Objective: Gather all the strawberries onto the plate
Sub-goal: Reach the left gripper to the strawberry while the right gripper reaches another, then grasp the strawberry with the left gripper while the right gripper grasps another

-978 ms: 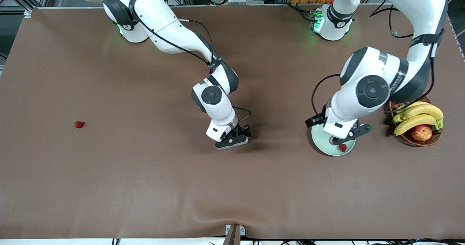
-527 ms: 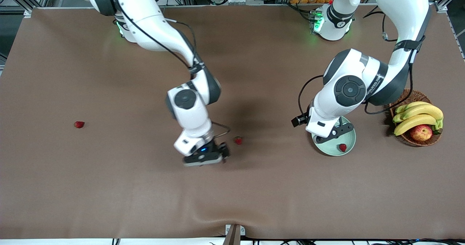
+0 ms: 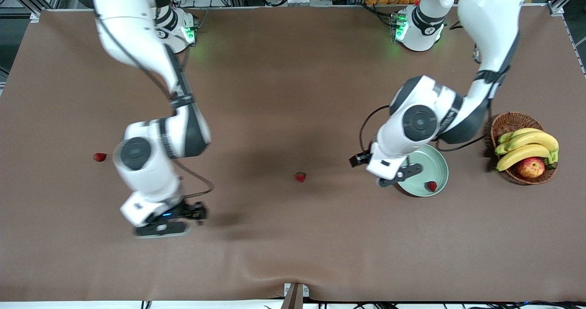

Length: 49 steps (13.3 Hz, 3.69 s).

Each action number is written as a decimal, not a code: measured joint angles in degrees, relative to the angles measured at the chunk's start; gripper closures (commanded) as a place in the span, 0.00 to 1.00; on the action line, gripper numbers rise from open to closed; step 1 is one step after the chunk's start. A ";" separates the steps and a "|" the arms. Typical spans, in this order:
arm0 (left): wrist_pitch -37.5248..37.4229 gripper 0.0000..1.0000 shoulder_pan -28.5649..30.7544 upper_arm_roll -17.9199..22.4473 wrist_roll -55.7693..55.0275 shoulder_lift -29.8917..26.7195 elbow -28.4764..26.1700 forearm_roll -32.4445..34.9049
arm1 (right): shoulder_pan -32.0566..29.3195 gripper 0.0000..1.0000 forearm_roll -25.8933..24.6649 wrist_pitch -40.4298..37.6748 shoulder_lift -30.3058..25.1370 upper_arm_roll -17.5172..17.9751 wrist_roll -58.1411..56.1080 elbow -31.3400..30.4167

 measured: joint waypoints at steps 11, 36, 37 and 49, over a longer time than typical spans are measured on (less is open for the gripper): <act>13.60 0.00 -21.28 11.17 -6.98 11.21 7.92 0.00 | -15.63 0.00 -0.01 -0.42 -9.22 -0.44 -1.27 -25.71; 23.57 0.36 -26.63 15.62 -11.63 23.41 16.23 0.00 | -28.97 0.76 3.59 -2.07 -8.97 0.65 -6.26 -34.91; 23.33 0.42 -26.63 15.62 -11.63 23.40 16.28 0.00 | -28.97 0.88 3.59 -2.09 -8.97 0.68 -6.69 -34.91; 15.42 1.00 -25.67 15.90 -11.63 20.99 17.89 0.00 | -26.99 1.00 3.65 -1.73 -9.19 2.11 -15.54 -31.17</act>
